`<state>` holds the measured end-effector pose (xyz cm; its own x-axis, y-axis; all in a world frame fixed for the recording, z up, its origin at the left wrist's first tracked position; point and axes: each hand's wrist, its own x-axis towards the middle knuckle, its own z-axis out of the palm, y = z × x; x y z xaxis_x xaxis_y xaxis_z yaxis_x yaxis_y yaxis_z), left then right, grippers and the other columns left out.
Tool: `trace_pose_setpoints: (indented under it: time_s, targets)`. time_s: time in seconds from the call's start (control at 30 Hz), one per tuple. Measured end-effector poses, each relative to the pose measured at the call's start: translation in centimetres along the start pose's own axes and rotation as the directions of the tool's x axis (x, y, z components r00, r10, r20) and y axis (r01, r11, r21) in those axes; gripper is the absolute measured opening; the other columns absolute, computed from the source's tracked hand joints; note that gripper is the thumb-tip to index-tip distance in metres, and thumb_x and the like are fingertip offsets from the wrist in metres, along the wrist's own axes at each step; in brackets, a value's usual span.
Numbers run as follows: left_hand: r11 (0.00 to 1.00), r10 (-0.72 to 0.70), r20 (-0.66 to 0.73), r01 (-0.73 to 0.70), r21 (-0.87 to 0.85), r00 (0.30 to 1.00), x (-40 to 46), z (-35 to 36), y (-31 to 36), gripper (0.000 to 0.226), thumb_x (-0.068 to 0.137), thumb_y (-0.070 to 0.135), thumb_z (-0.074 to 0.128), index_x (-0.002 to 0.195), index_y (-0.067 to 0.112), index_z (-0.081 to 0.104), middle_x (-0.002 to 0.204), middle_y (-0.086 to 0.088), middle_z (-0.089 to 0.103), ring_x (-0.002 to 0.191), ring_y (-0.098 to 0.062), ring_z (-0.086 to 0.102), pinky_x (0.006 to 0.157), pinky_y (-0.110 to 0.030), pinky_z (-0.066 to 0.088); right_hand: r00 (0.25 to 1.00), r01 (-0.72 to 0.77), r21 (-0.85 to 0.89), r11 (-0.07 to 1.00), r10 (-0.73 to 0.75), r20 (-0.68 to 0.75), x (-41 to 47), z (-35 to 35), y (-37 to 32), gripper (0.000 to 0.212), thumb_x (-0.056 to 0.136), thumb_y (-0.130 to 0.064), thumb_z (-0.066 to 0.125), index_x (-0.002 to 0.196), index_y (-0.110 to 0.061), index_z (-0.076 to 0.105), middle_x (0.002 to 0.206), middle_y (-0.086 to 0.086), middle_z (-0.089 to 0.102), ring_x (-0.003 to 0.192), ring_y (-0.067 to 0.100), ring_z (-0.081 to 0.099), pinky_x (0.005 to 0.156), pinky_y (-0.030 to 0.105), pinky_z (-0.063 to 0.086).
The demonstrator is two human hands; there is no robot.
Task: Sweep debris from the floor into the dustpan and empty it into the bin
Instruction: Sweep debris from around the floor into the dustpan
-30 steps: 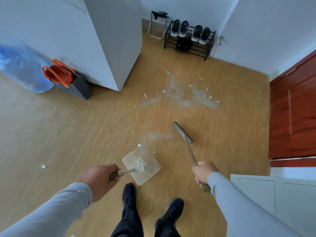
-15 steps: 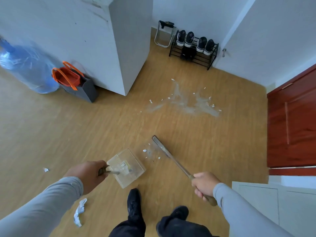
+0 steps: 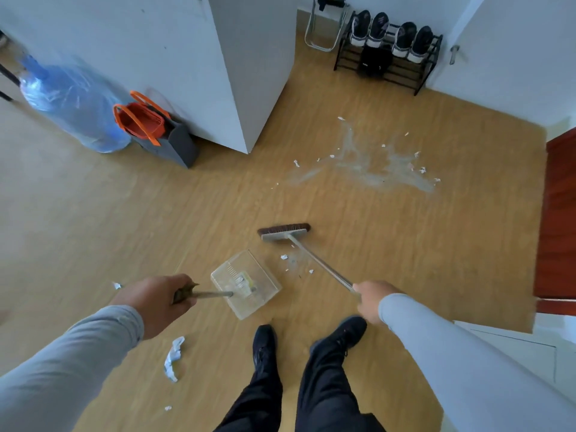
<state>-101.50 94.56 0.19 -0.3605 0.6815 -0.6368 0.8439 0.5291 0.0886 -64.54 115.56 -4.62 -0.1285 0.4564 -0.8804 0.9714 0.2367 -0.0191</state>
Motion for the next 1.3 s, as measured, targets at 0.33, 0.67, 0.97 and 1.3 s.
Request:
trace_pose_setpoints:
  time_s: [0.33, 0.67, 0.97, 1.3]
  targets:
    - [0.996, 0.036, -0.003, -0.035, 0.08, 0.999, 0.7, 0.1, 0.7, 0.021, 0.091, 0.061, 0.048, 0.103, 0.045, 0.056, 0.077, 0.019, 0.063, 0.069, -0.002, 0.06, 0.059, -0.024, 0.051, 0.993, -0.099, -0.361, 0.927, 0.114, 0.019, -4.6, -2.3, 11.5, 0.074, 0.087, -0.018, 0.031, 0.148, -0.059, 0.027, 0.148, -0.009, 0.048, 0.103, 0.018, 0.06, 0.071, 0.027, 0.047]
    - [0.988, 0.126, 0.025, -0.127, 0.085, 0.992, 1.5, 0.3, 1.3, 0.021, 0.091, 0.058, 0.05, 0.104, 0.043, 0.056, 0.078, 0.015, 0.063, 0.069, -0.005, 0.061, 0.067, -0.029, 0.056, 0.984, -0.141, 0.135, 0.981, 0.154, -0.087, -4.1, 1.0, 8.6, 0.059, 0.098, -0.031, 0.043, 0.155, -0.041, 0.032, 0.145, -0.005, 0.052, 0.097, 0.016, 0.063, 0.075, 0.025, 0.052]
    - [0.961, 0.212, 0.025, -0.213, 0.178, 0.977, 2.6, 0.9, 2.8, 0.024, 0.09, 0.06, 0.048, 0.106, 0.043, 0.054, 0.078, 0.016, 0.063, 0.071, -0.007, 0.061, 0.068, -0.029, 0.055, 0.982, -0.19, 0.257, 0.948, 0.178, 0.071, -6.7, 10.9, 2.5, 0.051, 0.098, -0.026, 0.043, 0.149, -0.029, 0.04, 0.129, -0.002, 0.057, 0.106, 0.022, 0.062, 0.09, 0.032, 0.053]
    - [0.934, 0.282, 0.044, -0.285, 0.216, 0.958, 4.2, 1.5, 4.6, 0.021, 0.092, 0.056, 0.048, 0.093, 0.036, 0.054, 0.073, 0.013, 0.063, 0.065, -0.007, 0.06, 0.06, -0.027, 0.053, 0.975, -0.219, 0.639, 0.738, 0.197, 0.106, -13.5, 7.8, 6.0, 0.058, 0.098, -0.018, 0.05, 0.153, -0.03, 0.039, 0.063, -0.003, 0.061, 0.042, 0.008, 0.047, 0.043, 0.022, 0.042]
